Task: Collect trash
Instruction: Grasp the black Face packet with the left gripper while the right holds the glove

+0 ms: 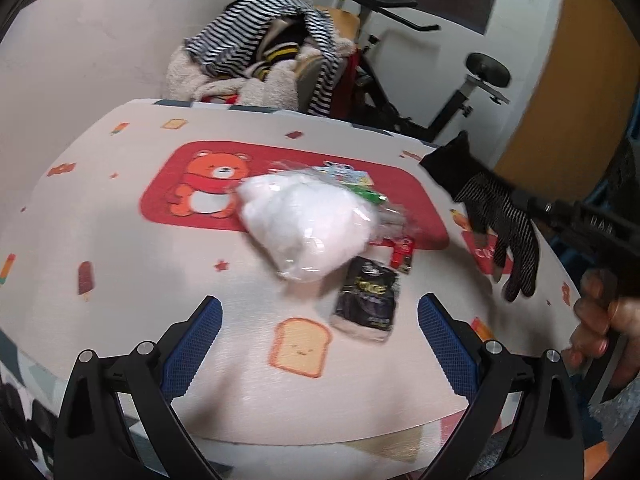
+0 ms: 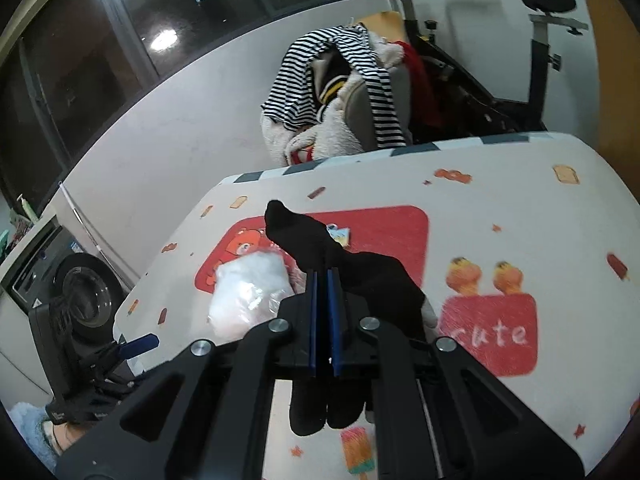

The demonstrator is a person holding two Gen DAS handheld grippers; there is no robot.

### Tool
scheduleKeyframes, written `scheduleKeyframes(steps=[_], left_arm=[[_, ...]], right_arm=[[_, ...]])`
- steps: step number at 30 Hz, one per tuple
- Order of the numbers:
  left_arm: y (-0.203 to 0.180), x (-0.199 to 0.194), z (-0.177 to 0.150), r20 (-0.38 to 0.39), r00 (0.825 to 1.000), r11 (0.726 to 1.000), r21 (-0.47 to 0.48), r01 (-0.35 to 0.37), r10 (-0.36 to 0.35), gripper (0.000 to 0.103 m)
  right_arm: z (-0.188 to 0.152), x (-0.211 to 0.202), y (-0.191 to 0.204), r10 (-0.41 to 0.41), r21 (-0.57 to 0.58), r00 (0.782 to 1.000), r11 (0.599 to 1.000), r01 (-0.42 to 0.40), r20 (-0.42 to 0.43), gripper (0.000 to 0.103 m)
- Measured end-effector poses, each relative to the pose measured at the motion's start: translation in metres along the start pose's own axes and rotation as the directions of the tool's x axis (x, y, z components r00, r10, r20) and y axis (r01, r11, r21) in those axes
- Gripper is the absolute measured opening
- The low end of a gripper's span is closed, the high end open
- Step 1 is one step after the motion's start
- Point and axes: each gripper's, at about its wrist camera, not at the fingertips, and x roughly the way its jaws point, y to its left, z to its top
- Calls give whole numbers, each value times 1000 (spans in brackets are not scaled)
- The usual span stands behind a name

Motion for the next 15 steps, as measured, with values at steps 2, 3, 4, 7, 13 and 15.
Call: scheduleKeyframes(steps=[2, 3, 4, 7, 13, 15], left_arm=[[-9, 10, 1, -27, 999, 999, 40, 20, -19, 84], [-14, 21, 2, -53, 998, 998, 63, 27, -23, 82], [-16, 29, 3, -67, 997, 997, 67, 32, -28, 80], [-21, 52, 6, -116, 992, 997, 57, 56, -49, 79], [-33, 86, 8, -201, 979, 992, 118, 38, -13, 59], [-31, 84, 9, -206, 979, 994, 105, 31, -9, 36]], right_arm=[[-14, -2, -10, -15, 31, 1000, 999, 15, -14, 9], [-22, -1, -13, -20, 45, 1000, 999, 21, -22, 9], [-30, 0, -17, -25, 63, 999, 998, 27, -37, 9], [-47, 3, -24, -41, 88, 997, 995, 47, -63, 9], [-63, 2, -28, -43, 94, 996, 994, 51, -84, 9], [-63, 2, -26, -42, 86, 995, 995, 49, -89, 9]])
